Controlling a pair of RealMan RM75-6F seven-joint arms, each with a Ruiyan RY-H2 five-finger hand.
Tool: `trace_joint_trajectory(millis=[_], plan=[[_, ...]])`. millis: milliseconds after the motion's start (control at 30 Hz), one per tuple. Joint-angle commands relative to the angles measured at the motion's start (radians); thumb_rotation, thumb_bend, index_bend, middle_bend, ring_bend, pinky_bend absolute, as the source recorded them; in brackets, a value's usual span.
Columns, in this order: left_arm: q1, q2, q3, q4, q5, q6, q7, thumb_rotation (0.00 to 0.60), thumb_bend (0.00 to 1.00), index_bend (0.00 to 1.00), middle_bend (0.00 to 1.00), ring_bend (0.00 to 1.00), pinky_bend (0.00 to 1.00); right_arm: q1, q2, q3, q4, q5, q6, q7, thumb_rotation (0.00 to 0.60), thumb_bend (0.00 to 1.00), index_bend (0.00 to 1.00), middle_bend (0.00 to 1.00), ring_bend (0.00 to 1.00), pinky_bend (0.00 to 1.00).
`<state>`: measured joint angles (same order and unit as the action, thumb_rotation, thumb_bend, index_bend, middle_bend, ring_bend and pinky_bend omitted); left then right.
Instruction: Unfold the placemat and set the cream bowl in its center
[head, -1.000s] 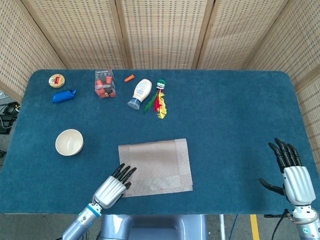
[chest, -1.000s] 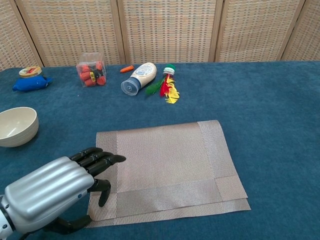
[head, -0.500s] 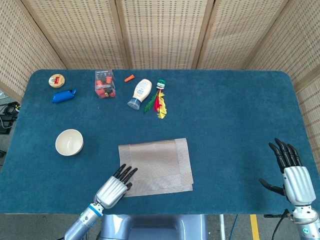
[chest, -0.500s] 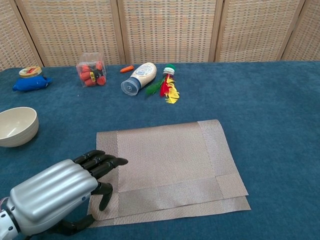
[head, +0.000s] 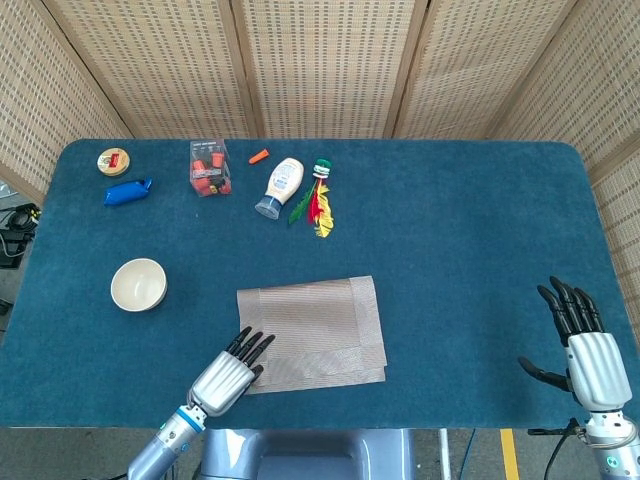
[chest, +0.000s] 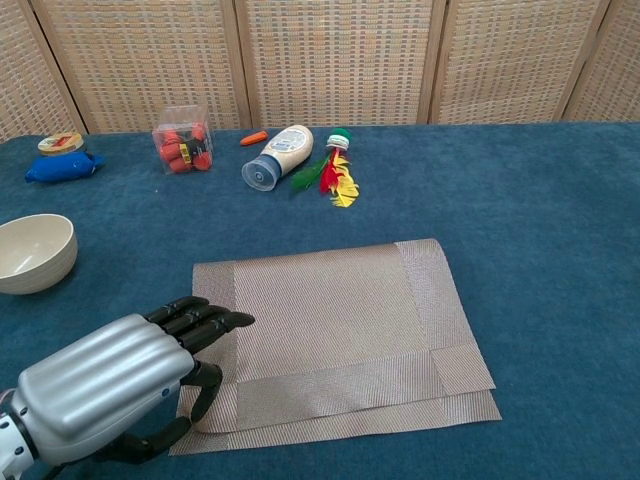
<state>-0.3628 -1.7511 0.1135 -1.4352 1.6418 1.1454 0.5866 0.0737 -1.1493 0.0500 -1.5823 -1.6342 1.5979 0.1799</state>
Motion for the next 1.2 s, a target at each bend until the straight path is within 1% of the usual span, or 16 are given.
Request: trace_joint_trajectory(millis=[33,333,433,533,633,767,900,933,1067,1200], plan=[[-0.003,0.008,-0.002,-0.009,0.001,0.001,0.003,0.600,0.50,0.55,0.00,0.00,0.00,0.000,0.000,0.000,0.000,0.001,-0.001,0.001,0.600,0.09,0.08,0.00,0.00,0.00],[-0.014,0.050,-0.021,-0.068,0.006,0.017,0.012,0.600,0.50,0.57,0.00,0.00,0.00,-0.001,0.002,0.000,-0.001,-0.001,0.001,0.003,0.600,0.09,0.08,0.00,0.00,0.00],[-0.021,0.070,-0.040,-0.100,0.002,0.024,0.016,0.600,0.50,0.57,0.00,0.00,0.00,-0.001,0.003,0.000,-0.001,-0.001,0.001,0.004,0.600,0.09,0.08,0.00,0.00,0.00],[-0.035,0.098,-0.073,-0.138,-0.007,0.029,0.028,0.600,0.50,0.57,0.00,0.00,0.00,-0.001,0.003,0.000,0.000,0.002,-0.001,0.003,0.600,0.09,0.08,0.00,0.00,0.00],[-0.055,0.133,-0.117,-0.185,-0.026,0.026,0.043,0.600,0.50,0.58,0.00,0.00,0.00,0.002,0.001,0.001,0.003,0.007,-0.009,0.001,0.600,0.09,0.08,0.00,0.00,0.00],[-0.091,0.177,-0.192,-0.244,-0.073,0.008,0.063,0.600,0.50,0.58,0.00,0.00,0.00,0.007,-0.003,0.003,0.009,0.018,-0.024,-0.004,0.600,0.09,0.08,0.00,0.00,0.00],[-0.139,0.213,-0.285,-0.285,-0.162,-0.030,0.088,0.600,0.50,0.58,0.00,0.00,0.00,0.013,-0.008,0.007,0.017,0.040,-0.046,-0.008,0.600,0.09,0.08,0.00,0.00,0.00],[-0.147,0.217,-0.298,-0.289,-0.177,-0.037,0.091,0.600,0.50,0.58,0.00,0.00,0.00,0.013,-0.009,0.008,0.019,0.043,-0.049,-0.008,0.600,0.09,0.08,0.00,0.00,0.00],[-0.201,0.236,-0.389,-0.286,-0.281,-0.070,0.109,0.600,0.50,0.58,0.00,0.00,0.00,0.019,-0.016,0.012,0.031,0.064,-0.070,-0.015,0.600,0.09,0.08,0.00,0.00,0.00],[-0.251,0.249,-0.454,-0.251,-0.371,-0.094,0.120,0.600,0.50,0.59,0.00,0.00,0.00,0.026,-0.024,0.017,0.042,0.085,-0.092,-0.025,0.600,0.09,0.08,0.00,0.00,0.00]])
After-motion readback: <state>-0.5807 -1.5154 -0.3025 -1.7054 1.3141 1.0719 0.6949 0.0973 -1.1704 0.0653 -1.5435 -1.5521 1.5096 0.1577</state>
